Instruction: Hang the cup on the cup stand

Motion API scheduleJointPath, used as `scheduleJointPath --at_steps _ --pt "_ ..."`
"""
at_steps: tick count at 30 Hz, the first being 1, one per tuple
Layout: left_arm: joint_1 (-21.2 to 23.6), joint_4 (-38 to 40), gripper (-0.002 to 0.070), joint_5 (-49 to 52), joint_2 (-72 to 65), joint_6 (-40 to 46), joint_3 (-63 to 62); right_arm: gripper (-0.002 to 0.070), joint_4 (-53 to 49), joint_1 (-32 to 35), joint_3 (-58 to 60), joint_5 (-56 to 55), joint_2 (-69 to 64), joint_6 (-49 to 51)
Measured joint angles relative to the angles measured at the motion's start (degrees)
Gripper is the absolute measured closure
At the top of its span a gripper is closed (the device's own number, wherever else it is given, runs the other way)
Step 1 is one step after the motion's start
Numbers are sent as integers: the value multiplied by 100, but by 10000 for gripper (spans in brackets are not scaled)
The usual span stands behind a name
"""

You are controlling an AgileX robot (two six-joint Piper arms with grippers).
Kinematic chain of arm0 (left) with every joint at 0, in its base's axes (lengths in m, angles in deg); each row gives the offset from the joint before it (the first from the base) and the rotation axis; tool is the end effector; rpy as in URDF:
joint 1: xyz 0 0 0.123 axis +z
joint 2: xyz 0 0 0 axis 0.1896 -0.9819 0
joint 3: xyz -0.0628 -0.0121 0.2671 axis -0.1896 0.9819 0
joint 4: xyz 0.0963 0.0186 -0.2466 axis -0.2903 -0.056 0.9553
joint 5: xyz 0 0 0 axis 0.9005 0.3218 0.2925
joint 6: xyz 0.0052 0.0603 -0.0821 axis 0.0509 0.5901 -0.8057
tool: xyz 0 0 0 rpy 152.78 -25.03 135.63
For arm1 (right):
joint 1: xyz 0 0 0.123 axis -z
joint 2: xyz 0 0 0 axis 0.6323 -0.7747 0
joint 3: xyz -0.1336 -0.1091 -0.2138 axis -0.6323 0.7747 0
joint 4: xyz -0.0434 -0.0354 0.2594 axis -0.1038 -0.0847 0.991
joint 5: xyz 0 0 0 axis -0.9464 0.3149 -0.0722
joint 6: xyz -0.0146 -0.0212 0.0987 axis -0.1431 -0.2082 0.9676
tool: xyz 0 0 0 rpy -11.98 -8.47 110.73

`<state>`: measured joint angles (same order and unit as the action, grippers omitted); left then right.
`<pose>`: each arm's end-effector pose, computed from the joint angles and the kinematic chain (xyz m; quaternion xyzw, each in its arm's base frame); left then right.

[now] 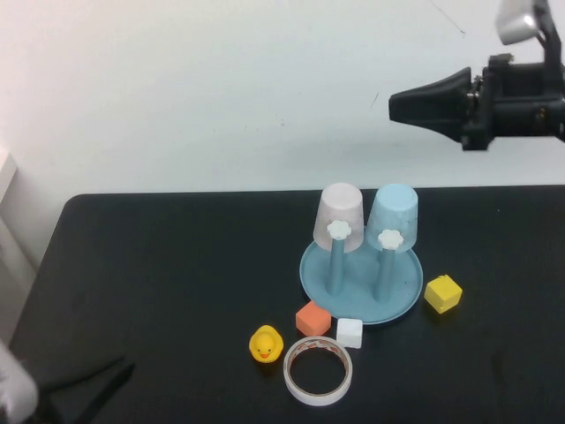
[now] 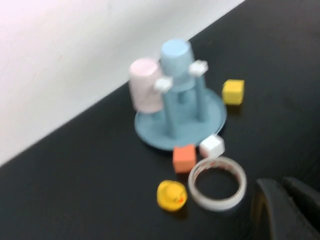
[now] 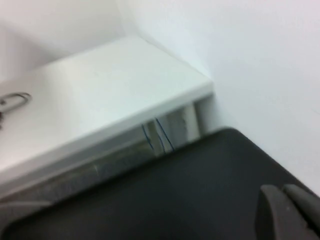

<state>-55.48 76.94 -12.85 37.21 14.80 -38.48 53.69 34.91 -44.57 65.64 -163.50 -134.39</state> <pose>0.1070 -0.1007 0.2972 0.3295 0.7464 -0.1867 0.5473 0.3994 0.1167 0.2758 -0.3657 0.6982 0.3746 0.4883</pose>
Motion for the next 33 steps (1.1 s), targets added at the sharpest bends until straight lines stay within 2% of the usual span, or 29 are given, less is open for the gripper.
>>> scheduleJointPath --at_steps 6,12,21,24,29,33 --pt "0 -1554 675 -113 628 -1506 678 676 790 -11 1484 65 1263 -1059" --pt "0 -2867 675 -149 1086 -2964 1202 676 951 -11 2915 65 2728 -1822" --pt "0 -5272 675 -195 1529 -6062 1695 676 962 -11 4394 -218 4845 -2092" --pt "0 -5557 675 -195 1552 -6493 1719 676 962 -11 4641 -177 5433 -1807" --pt "0 -5675 675 -195 1552 -6612 1750 676 873 -11 4990 142 6240 -1036" --pt "0 -5678 675 -195 1552 -6658 1750 676 364 -11 5082 255 6747 -695"
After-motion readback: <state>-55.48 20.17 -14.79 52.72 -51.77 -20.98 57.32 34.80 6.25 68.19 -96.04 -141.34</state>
